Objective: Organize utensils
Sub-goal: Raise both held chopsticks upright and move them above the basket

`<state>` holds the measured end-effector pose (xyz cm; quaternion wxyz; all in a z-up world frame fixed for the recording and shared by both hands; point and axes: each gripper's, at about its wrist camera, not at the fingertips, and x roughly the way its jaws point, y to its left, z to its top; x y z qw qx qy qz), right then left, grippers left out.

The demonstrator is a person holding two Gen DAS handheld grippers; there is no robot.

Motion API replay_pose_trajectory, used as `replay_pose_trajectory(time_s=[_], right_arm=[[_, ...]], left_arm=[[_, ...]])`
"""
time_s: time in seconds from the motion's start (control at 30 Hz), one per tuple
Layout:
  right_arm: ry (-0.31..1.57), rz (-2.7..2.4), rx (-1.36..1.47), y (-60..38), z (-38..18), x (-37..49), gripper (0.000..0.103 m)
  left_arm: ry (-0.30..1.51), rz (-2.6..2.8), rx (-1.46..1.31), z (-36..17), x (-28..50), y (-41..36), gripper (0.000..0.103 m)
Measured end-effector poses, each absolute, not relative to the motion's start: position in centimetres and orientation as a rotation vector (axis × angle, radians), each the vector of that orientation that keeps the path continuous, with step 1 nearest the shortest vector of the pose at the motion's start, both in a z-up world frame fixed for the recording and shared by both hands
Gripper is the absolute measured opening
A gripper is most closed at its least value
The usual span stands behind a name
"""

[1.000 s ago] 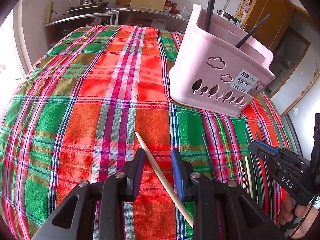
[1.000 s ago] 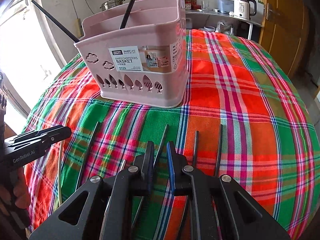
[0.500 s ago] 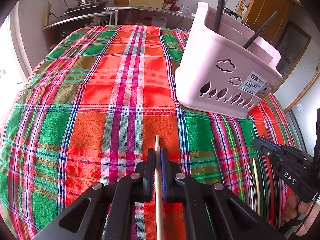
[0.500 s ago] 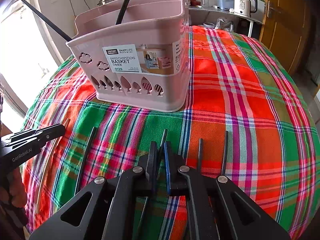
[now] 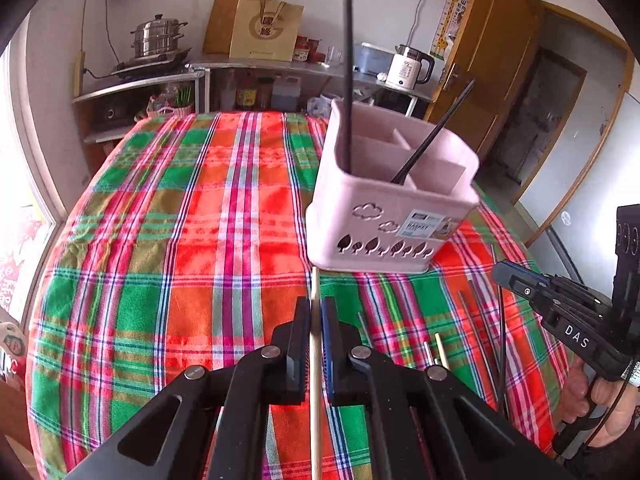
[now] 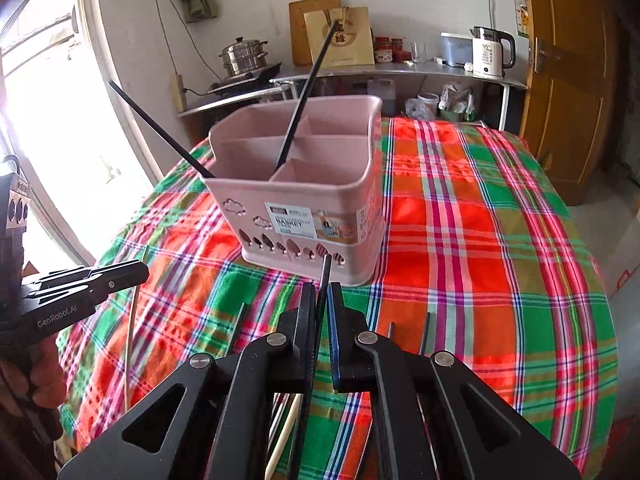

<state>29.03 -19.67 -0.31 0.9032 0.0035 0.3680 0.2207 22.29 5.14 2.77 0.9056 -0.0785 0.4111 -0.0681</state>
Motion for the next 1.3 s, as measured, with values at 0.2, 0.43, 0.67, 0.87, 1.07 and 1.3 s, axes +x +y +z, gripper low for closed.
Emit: replay_pose_trajectory(time_s=[0.2, 0.43, 0.67, 0.87, 1.07, 1.3], right_arm=[[0.666, 0.482, 0.028, -20.5, 2.8, 27.7, 0.005], [0.576, 0.489, 0.037, -21.5, 5.6, 26.0, 0.005], [0.509, 0.506, 0.045, -22.3, 7.3, 24.6, 0.005], [0.502, 0.506, 0.042, -22.9, 7.6, 24.2, 0.005], [0.476, 0.511, 0.049, -23.5, 8.3, 23.6, 0.005], [0.444, 0.522, 0.051, -23.4, 9.3, 23.6, 0.005]], left_arm=[[0.745, -0.172, -0.135, 7.4, 20.8, 4.5, 0.005], [0.7, -0.182, -0.121, 10.0, 20.1, 4.3, 0.005], [0.685, -0.196, -0.111, 10.8, 19.4, 3.8, 0.005], [0.684, -0.205, -0.105, 11.3, 19.1, 3.3, 0.005], [0.638, -0.227, -0.12, 12.9, 18.5, 3.3, 0.005], [0.633, -0.242, -0.138, 13.8, 19.7, 3.1, 0.005]])
